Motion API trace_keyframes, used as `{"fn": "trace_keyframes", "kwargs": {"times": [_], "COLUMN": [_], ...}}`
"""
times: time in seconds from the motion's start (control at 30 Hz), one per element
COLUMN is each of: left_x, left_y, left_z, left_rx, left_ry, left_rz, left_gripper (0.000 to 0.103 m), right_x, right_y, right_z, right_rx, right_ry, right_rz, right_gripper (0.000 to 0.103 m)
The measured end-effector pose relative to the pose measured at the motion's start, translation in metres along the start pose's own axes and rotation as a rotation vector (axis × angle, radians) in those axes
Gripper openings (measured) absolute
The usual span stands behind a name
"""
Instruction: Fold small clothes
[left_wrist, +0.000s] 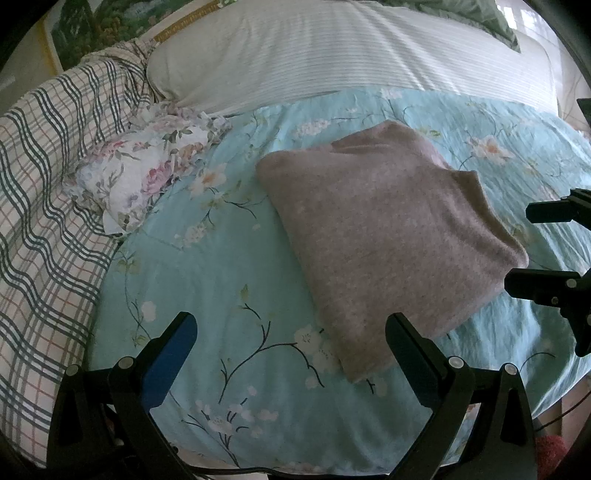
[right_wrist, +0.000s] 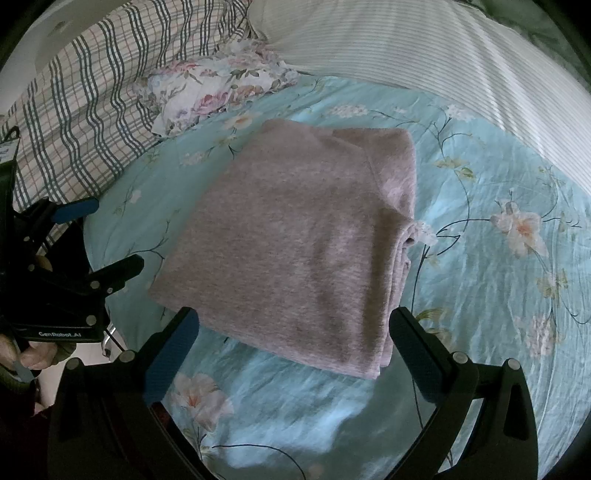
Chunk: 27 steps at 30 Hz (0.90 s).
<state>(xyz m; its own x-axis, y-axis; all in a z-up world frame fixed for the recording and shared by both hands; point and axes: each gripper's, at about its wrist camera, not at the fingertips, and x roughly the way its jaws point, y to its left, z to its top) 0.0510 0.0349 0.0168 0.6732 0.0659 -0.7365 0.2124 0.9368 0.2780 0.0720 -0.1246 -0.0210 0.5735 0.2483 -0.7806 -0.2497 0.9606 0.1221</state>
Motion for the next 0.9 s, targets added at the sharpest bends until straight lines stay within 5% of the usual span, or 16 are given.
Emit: {"fn": "trace_keyframes", "kwargs": {"times": [0.9], "left_x": [0.0017], "left_y": [0.0003], "left_z": [-0.0001], "left_rx": [-0.004], "left_ry": [0.000], "left_rz": [-0.006], "left_gripper": [0.102], "right_x": [0.0011], "right_y": [0.0006], "right_z": [-0.0001], "right_rx": [0.000], "right_ry": [0.000], "right_rz": [-0.001], "right_gripper": [0.103]}}
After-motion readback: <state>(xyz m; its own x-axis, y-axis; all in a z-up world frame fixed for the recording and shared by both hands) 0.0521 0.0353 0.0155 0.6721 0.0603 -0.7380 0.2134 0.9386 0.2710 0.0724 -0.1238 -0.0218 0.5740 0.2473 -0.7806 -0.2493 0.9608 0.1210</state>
